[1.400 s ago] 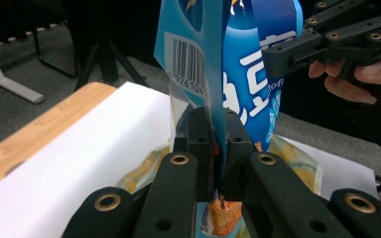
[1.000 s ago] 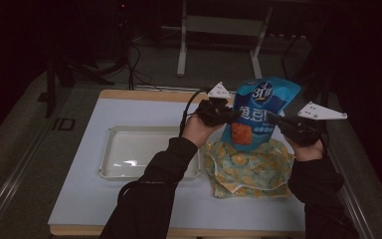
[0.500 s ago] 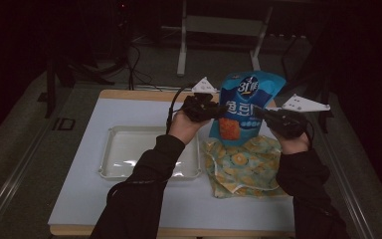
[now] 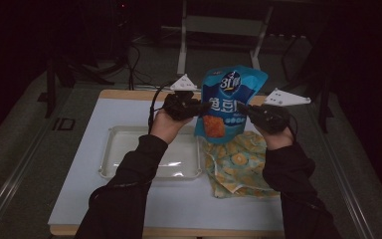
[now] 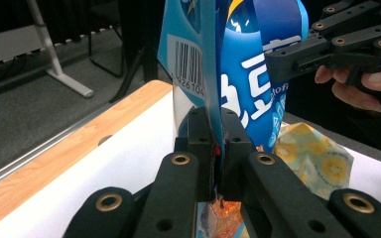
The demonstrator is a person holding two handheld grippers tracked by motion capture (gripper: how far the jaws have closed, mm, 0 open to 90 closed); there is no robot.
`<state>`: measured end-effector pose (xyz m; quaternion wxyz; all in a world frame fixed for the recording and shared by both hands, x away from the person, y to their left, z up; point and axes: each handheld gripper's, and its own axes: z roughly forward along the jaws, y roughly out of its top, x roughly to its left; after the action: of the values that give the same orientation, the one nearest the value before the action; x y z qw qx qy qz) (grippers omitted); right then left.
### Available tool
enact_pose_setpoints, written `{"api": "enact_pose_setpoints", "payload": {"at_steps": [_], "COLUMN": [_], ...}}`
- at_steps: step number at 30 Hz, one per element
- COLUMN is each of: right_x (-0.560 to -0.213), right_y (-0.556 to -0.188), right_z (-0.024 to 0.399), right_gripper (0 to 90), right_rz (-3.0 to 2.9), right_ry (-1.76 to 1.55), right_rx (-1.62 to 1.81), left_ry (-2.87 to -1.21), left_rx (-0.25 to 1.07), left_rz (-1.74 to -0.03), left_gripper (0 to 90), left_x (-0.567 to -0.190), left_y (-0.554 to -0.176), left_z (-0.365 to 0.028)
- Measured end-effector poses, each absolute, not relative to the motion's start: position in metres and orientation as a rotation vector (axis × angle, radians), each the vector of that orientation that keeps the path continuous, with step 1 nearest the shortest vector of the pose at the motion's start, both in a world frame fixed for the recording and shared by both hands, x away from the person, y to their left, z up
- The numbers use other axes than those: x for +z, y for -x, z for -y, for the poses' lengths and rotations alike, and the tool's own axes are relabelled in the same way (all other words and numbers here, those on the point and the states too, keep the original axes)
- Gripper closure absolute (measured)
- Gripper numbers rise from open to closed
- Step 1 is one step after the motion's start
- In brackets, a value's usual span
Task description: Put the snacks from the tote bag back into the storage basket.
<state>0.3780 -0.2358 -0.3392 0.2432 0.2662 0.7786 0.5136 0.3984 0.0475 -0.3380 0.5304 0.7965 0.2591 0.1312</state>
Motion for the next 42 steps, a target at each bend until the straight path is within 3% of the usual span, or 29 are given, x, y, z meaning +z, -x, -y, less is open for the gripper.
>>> {"api": "enact_pose_setpoints", "payload": {"at_steps": [42], "right_x": [-0.345], "right_y": [-0.363], "right_z": [0.156], "right_gripper": [89.5], "right_rz": [-2.194], "right_ry": [-0.606], "right_rx": [1.45], "left_ry": [-1.896], "left_rx": [0.37], "left_rz": [-0.672], "left_gripper": [87.8], "left_x": [-0.342], "left_y": [-0.361], "left_z": [-0.129]}}
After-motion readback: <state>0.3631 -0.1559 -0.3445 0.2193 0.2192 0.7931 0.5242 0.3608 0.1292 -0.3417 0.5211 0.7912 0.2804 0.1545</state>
